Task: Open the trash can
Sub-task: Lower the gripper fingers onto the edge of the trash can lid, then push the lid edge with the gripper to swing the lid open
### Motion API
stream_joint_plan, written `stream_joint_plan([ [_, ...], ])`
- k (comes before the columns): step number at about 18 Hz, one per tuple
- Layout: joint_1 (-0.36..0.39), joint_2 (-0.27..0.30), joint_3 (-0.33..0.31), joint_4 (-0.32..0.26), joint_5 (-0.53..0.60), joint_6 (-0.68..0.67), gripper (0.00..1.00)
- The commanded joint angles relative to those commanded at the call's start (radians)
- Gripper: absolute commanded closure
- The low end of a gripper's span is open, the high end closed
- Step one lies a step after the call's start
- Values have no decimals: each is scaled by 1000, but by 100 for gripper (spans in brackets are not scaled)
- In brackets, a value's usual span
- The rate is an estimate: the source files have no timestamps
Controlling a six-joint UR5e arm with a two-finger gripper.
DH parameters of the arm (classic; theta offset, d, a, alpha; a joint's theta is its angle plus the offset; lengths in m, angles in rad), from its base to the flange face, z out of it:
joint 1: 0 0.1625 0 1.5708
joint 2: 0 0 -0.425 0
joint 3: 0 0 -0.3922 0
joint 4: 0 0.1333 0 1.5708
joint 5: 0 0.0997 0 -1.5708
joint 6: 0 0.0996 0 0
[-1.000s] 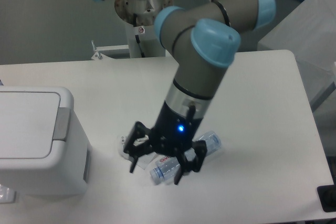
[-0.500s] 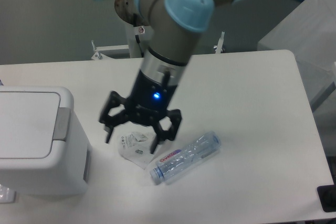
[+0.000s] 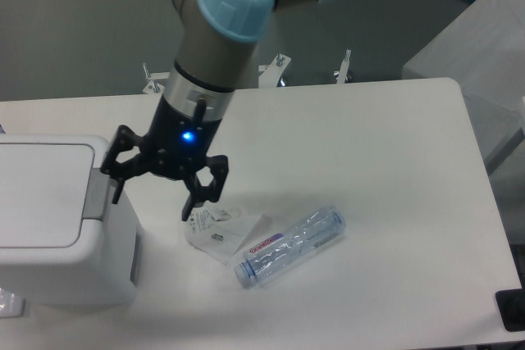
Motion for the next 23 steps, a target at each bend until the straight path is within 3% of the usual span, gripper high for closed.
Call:
stream_joint_plan([
  [8,-26,-5,-26,5,57,9,0],
  [23,-26,-5,-29,17,61,5,0],
])
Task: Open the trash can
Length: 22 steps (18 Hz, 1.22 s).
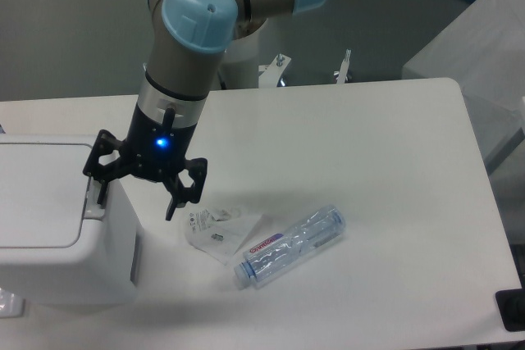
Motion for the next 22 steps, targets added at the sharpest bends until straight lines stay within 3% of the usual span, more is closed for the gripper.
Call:
stream_joint_plan([
  [7,0,3,18,2,0,-3,0],
  [12,32,-2,115,2,-2,8,0],
  [15,58,-41,161,21,0,34,0],
  [18,107,-69,137,25,55,122,0],
  [22,117,-103,127,25,185,273,0],
])
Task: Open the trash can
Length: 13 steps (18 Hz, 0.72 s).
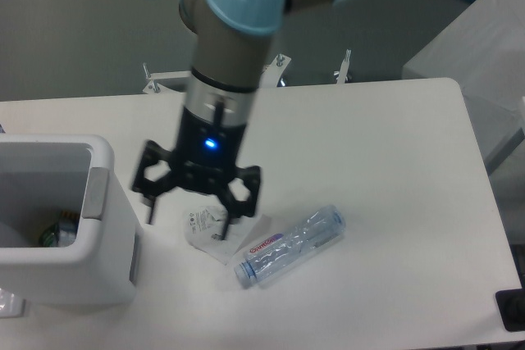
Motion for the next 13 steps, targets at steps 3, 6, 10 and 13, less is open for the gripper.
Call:
stream_joint_plan([
  [3,70,-48,-8,6,57,45,0],
  [6,110,-57,-6,2,63,137,0],
  [10,144,-72,-11,-6,65,267,0],
  [13,178,-91,-6,-9,94,403,0],
])
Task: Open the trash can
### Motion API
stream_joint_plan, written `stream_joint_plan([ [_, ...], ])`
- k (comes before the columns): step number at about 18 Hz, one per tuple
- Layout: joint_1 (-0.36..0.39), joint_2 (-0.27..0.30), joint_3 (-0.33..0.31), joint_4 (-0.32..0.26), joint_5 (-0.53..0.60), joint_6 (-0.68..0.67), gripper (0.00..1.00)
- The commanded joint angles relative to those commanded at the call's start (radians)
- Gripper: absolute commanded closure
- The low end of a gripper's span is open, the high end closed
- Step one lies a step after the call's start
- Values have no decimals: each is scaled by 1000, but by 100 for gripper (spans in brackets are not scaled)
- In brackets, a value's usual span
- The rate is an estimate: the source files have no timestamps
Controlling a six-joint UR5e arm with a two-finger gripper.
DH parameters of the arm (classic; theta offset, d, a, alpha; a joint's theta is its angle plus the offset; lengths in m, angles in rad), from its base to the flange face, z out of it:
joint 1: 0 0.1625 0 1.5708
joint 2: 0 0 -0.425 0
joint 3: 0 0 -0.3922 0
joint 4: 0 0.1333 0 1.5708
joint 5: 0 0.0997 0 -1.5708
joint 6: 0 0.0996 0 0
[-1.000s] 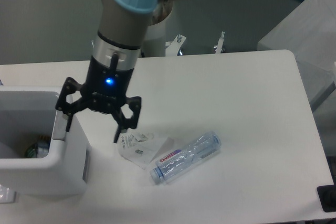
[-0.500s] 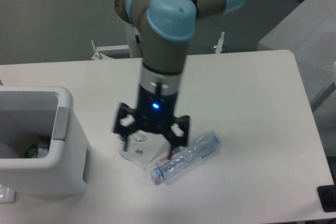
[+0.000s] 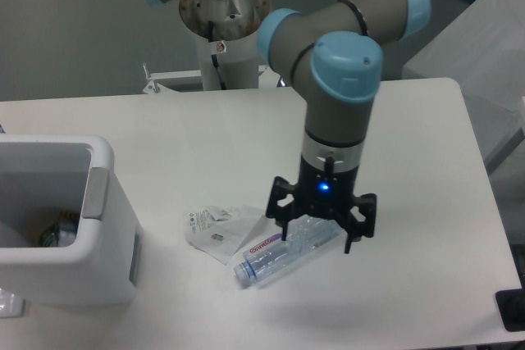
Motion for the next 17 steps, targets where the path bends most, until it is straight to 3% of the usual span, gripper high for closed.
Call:
stream_joint_plan([
  [3,28,-17,6,-6,38,147,0],
  [6,34,-28,3,-8,51,210,0],
  [9,28,-29,2,-38,143,241,0],
  [11,26,-28,3,-66,147,249,0],
  [17,25,-26,-2,-66,149,247,0],
])
